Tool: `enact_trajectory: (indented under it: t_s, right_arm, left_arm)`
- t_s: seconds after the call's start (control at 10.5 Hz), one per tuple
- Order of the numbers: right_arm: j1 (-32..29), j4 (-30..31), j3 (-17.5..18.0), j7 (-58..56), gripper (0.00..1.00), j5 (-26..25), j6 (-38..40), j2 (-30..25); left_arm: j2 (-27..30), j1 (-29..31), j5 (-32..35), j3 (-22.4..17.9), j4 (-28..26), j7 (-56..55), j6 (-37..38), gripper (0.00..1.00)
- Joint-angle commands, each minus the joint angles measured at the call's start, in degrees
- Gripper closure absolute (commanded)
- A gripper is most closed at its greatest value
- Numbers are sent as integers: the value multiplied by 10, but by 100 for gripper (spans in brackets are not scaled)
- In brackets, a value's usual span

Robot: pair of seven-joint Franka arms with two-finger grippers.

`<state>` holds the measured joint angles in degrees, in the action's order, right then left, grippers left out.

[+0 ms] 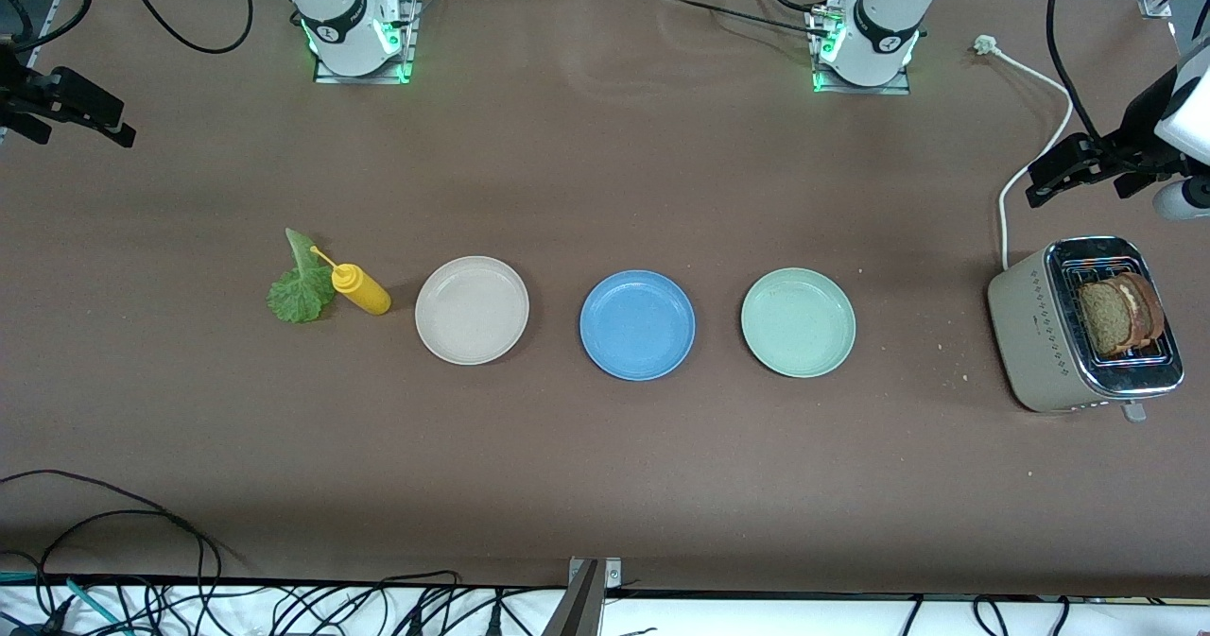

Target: Make sandwich in blue plate with both arms

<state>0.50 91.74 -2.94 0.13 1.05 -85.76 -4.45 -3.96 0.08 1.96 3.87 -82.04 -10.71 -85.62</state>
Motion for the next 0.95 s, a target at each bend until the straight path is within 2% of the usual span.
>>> enact_trajectory:
  t_s: [0.0, 0.86]
  right_arm:
    - [0, -14, 0, -3, 0, 9, 5, 4]
    - [-1, -16, -1, 2, 0, 8, 4, 4]
  left_arm:
    - [2, 1, -6, -3, 9, 16, 9, 0]
    - [2, 2, -6, -4, 9, 17, 8, 0]
